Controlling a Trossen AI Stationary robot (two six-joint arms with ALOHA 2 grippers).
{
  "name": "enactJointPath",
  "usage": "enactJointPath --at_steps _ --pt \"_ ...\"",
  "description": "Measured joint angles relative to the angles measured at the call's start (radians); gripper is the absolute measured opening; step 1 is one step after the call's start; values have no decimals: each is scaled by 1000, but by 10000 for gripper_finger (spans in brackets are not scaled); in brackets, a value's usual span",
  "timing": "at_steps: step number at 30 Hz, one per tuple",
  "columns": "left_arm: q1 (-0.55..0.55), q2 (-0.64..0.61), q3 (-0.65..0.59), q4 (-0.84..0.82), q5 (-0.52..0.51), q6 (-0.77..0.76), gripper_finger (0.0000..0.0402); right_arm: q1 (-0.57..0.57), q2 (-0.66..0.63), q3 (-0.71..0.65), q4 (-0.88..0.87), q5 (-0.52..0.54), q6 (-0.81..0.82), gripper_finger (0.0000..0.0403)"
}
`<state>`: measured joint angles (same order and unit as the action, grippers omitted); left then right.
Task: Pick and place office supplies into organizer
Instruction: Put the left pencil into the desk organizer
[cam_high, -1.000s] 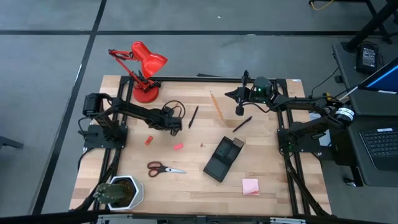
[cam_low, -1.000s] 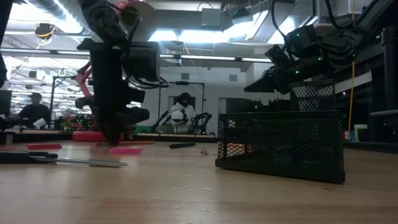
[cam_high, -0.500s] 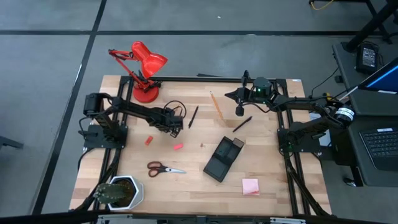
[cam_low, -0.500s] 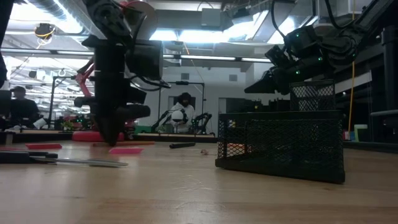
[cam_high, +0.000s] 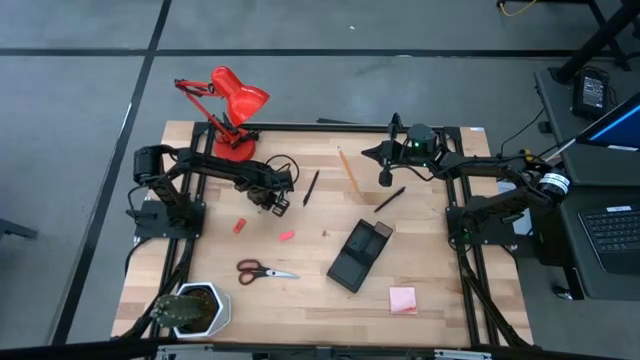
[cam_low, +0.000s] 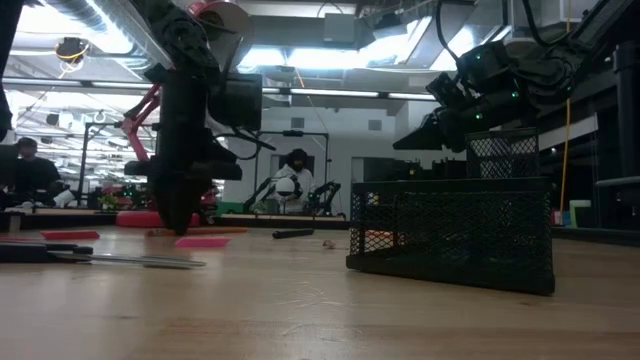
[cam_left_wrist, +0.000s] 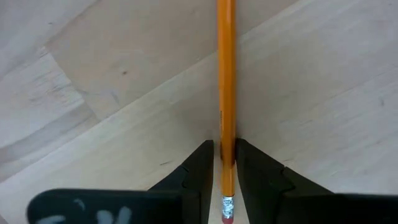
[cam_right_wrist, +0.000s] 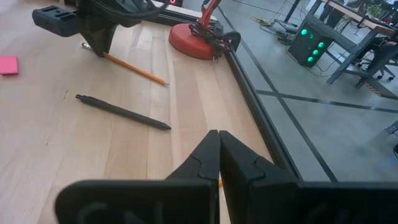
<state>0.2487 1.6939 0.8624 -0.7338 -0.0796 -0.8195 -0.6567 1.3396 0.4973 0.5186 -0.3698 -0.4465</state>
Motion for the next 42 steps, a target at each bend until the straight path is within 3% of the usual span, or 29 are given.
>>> enactJointPath --at_steps 34,42 --pt "6 -1 0 4 -6 65 27 0 0 0 0 0 0 12" --pt "8 -87 -11 -5 -58 75 25 0 0 0 0 0 0 12"
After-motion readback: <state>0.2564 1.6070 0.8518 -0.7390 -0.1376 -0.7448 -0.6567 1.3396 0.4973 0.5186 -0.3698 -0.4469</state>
